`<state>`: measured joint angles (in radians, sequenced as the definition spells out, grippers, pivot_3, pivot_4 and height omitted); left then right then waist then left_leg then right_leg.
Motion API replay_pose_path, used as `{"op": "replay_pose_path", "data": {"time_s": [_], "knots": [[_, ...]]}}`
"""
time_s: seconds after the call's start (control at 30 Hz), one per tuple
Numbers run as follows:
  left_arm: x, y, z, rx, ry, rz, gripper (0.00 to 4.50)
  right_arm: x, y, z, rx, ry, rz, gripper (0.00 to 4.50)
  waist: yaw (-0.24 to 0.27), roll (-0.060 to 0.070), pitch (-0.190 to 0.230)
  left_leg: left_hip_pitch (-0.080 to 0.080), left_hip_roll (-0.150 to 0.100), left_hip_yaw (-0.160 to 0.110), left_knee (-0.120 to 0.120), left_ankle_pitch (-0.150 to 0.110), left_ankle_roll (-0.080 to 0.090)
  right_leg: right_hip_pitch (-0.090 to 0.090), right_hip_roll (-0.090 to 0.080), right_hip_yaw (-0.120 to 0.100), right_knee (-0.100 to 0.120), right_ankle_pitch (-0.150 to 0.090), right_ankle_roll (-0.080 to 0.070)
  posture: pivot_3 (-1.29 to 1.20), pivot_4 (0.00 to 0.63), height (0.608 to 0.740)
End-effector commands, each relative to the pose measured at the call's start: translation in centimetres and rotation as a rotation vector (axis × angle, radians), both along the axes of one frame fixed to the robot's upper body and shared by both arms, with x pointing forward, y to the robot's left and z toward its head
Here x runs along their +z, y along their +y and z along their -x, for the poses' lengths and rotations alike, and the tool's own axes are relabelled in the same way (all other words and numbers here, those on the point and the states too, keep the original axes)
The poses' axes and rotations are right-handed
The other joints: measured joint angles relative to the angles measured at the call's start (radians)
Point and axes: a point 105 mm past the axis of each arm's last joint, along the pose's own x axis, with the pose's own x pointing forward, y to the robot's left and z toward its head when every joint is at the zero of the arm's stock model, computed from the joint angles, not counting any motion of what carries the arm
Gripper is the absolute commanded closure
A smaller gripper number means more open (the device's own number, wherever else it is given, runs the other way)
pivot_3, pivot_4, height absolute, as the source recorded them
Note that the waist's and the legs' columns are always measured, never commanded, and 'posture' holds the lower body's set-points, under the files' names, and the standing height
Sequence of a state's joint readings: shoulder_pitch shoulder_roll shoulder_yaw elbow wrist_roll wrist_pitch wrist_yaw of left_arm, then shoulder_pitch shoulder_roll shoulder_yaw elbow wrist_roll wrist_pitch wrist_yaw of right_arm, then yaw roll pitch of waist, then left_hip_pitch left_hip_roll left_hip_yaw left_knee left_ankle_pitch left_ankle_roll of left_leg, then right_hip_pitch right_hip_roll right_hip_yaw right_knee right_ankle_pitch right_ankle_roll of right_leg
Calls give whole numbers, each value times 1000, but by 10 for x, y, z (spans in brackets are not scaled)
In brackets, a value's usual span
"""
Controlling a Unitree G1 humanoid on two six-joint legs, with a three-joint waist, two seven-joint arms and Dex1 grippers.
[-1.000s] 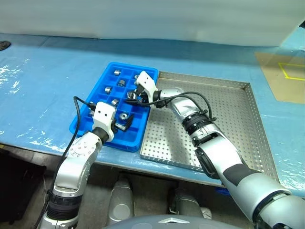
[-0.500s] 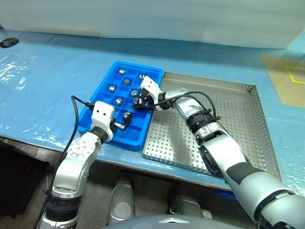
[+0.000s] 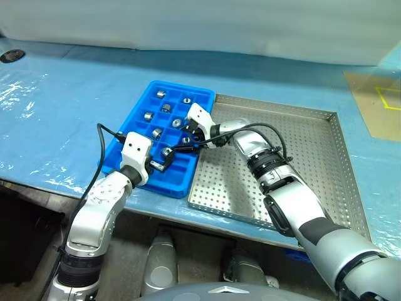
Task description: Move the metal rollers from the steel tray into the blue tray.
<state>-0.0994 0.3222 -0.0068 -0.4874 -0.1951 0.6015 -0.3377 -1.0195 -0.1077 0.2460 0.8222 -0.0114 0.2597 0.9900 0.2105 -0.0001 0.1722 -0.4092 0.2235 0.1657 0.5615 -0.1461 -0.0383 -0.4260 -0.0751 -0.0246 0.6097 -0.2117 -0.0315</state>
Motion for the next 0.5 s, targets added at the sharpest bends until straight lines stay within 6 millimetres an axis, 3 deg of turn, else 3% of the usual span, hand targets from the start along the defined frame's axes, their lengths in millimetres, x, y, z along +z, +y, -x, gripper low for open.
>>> {"op": "replay_pose_path", "data": {"time_s": [0.03, 0.3, 0.5], "knots": [[2, 0, 7, 42, -33, 14, 0, -4, 0, 6, 42, 6, -12, 109, 6, 0, 0, 0, 0, 0, 0, 0, 0, 0, 0, 0, 0, 0, 0, 574, 150, 740], [5, -11, 2, 59, -70, 11, 0, 19, 14, -3, 70, -52, -45, 109, 30, 0, 0, 4, 0, -10, -2, 1, -2, 0, 0, 0, 4, 0, 0, 653, 150, 740], [9, -17, -7, 36, -96, -19, 0, 18, 11, -5, 70, -53, -52, 109, 41, 0, 0, 6, 0, -15, -7, 3, -5, -2, 1, 0, 6, 1, -3, 652, 150, 740]]}}
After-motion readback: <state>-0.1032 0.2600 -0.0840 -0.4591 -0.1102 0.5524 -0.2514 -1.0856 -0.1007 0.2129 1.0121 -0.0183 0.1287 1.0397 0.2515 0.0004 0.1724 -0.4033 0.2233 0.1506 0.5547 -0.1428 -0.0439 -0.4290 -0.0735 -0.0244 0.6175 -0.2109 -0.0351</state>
